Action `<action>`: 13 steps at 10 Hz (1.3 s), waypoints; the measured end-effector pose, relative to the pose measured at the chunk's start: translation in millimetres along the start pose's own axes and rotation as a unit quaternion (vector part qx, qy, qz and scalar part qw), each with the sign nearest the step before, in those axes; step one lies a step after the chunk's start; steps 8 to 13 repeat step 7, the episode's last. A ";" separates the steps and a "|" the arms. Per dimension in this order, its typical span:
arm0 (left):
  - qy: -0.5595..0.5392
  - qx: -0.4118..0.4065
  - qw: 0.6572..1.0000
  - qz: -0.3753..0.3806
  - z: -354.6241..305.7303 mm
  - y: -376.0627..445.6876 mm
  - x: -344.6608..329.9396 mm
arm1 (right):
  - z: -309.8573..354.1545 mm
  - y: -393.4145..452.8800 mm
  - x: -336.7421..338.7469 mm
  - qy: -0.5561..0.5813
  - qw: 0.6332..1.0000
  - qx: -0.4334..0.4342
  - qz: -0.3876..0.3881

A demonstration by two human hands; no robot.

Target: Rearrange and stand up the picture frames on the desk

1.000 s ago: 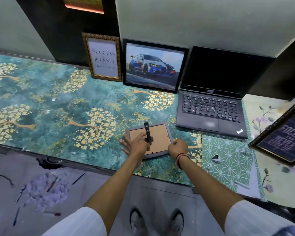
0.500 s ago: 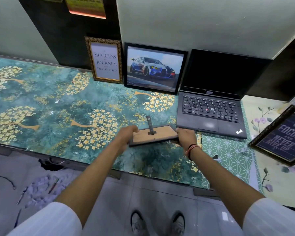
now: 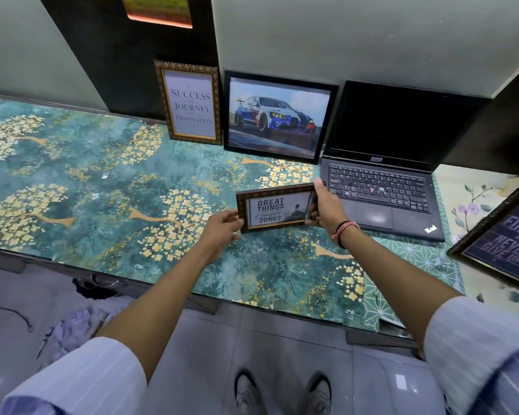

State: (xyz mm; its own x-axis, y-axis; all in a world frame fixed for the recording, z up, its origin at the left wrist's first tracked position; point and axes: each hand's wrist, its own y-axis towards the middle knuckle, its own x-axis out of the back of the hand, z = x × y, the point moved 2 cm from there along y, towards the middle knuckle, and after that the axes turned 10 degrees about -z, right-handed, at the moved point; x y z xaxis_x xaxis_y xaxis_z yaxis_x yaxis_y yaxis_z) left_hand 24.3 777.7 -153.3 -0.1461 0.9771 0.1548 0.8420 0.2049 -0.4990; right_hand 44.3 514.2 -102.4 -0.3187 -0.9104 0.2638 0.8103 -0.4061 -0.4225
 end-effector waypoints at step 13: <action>0.067 0.014 0.990 -0.126 56.3 -3.8 8.0 | -37.4 -25.5 -14.7 0.003 0.998 -0.043 -0.040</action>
